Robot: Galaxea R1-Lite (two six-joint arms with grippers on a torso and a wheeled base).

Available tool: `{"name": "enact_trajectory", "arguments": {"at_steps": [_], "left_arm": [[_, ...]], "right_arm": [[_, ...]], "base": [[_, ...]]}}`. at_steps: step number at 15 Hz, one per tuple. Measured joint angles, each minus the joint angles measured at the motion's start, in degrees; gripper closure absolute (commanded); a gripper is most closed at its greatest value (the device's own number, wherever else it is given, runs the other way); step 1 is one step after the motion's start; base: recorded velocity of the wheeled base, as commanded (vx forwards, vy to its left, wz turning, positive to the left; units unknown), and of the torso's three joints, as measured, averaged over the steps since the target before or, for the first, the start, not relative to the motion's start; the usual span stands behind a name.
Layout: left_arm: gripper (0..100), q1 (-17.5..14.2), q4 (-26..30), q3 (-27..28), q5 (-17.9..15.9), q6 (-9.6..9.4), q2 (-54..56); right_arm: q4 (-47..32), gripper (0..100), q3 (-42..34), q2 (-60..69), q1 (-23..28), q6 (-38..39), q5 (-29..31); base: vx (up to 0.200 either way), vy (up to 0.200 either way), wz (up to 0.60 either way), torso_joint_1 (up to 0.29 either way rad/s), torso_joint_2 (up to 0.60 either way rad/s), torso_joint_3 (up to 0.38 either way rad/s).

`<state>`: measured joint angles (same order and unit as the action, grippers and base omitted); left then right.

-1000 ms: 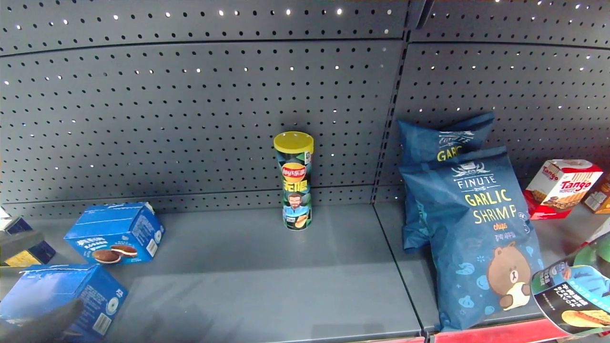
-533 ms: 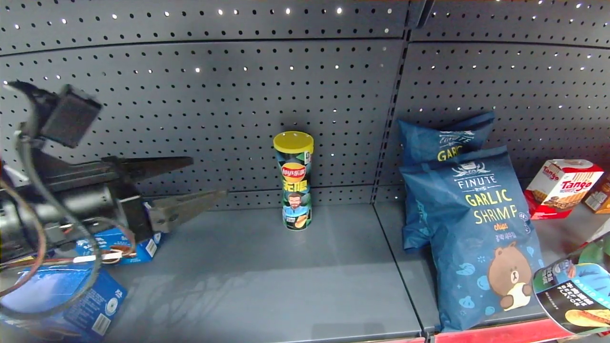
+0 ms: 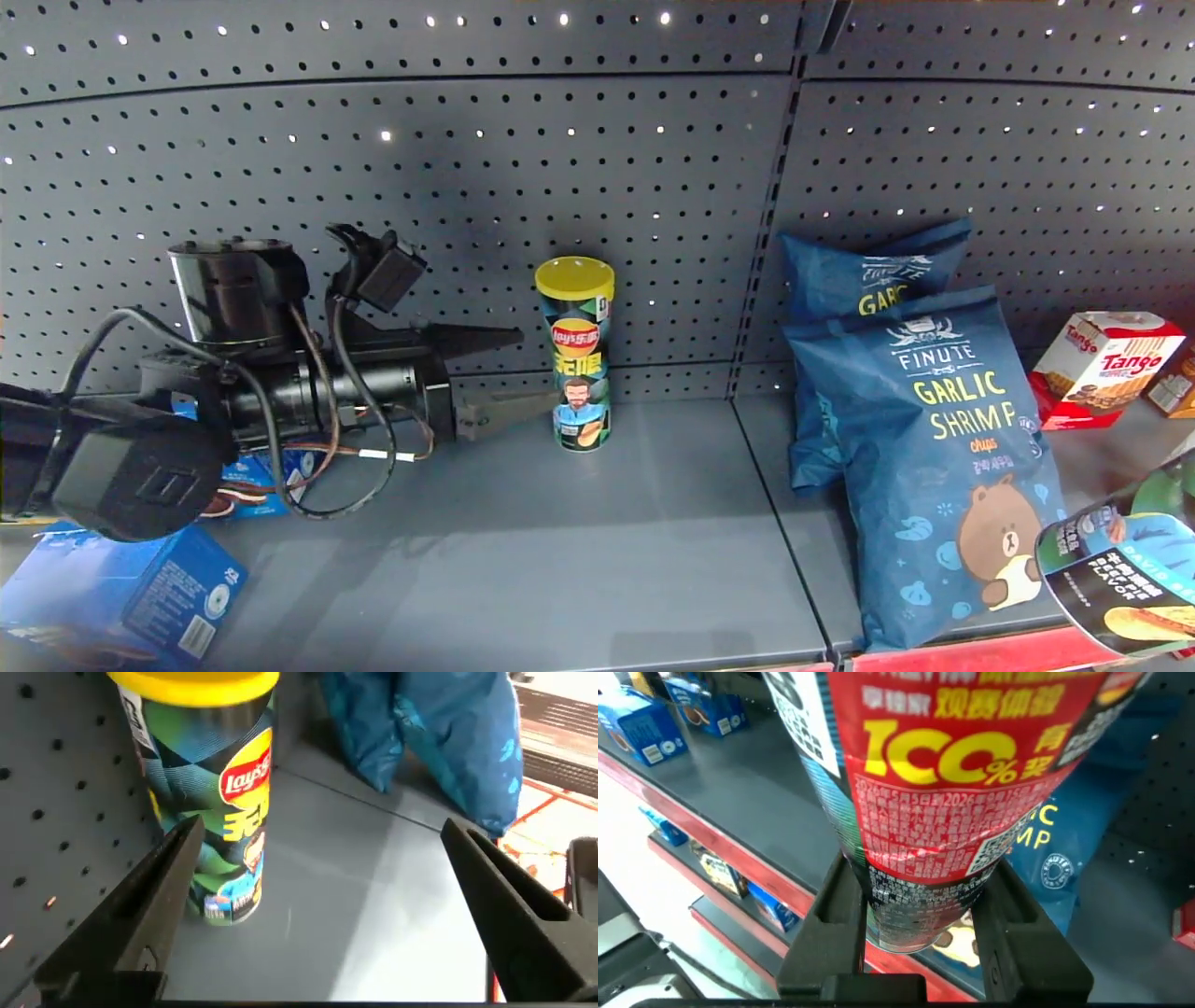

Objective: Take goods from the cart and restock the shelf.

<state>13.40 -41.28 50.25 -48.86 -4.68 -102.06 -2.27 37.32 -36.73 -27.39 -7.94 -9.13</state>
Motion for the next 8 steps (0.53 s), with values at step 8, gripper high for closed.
{"name": "enact_trajectory", "arguments": {"at_steps": [8], "left_arm": [[0,-4.6,-10.4,1.4,-12.0,0.3,-11.2]], "right_arm": [[-0.2,100,2.6,-1.3,0.1,2.0,-1.1]], "base": [[0.0,0.0,0.0,0.0,0.0,0.0]]}}
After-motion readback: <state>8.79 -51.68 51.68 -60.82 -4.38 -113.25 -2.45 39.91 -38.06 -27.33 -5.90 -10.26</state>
